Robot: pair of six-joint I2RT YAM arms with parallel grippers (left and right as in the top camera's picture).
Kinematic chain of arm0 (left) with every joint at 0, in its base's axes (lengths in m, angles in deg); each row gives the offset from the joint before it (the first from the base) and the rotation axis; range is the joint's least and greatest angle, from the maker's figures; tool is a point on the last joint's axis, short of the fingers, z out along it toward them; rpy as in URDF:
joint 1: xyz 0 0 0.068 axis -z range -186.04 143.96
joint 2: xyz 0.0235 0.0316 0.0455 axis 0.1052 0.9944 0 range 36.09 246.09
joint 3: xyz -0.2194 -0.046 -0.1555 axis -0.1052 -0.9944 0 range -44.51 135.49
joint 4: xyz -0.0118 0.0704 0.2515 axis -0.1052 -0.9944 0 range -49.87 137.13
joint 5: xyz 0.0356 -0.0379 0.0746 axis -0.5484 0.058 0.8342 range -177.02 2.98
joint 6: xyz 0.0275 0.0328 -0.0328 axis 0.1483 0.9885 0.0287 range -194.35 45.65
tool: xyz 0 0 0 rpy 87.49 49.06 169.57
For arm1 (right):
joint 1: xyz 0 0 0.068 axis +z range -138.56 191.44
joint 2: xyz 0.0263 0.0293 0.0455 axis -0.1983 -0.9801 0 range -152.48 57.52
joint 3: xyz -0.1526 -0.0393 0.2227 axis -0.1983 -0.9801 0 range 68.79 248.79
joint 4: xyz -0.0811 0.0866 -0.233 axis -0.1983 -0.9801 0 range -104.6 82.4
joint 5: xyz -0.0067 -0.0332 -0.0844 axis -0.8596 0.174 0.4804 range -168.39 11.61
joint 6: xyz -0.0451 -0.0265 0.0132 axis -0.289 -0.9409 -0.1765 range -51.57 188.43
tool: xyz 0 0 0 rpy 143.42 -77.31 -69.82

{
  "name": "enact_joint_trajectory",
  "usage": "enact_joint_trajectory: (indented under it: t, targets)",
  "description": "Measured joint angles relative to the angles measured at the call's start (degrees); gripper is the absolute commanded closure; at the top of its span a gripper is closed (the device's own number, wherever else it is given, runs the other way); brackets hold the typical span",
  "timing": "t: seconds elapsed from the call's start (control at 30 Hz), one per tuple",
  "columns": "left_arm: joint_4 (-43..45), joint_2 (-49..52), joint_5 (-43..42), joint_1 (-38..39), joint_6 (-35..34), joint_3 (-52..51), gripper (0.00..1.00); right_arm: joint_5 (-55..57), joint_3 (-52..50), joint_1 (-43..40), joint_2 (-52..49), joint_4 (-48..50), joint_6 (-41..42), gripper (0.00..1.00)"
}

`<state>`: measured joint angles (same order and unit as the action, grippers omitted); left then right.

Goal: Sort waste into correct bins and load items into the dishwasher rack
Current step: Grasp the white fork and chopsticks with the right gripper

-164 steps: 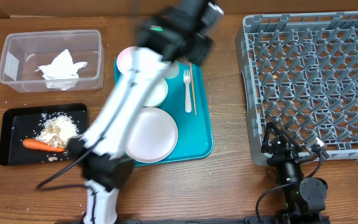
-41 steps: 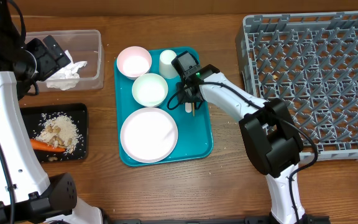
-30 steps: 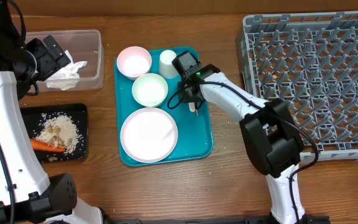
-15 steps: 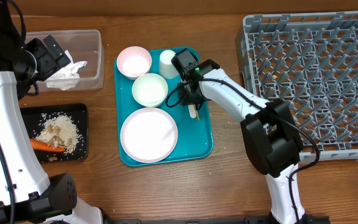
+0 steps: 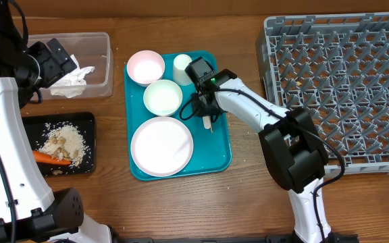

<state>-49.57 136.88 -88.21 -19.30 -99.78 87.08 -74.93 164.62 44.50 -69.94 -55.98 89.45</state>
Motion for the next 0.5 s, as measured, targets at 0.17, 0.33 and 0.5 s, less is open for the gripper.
enact_joint_trajectory:
  t: [0.17, 0.33, 0.5]
  targets:
    - [0.0, 0.0, 0.0, 0.0, 0.0, 0.0, 0.0, 0.4, -1.0, 0.0, 0.5, 1.2, 0.1, 0.89]
    - [0.0, 0.0, 0.0, 0.0, 0.0, 0.0, 0.0, 0.5, -1.1, 0.0, 0.5, 1.1, 0.9, 0.96]
    - [0.0, 0.0, 0.0, 0.0, 0.0, 0.0, 0.0, 0.5, -0.9, -0.1, 0.7, -0.8, 1.3, 0.96]
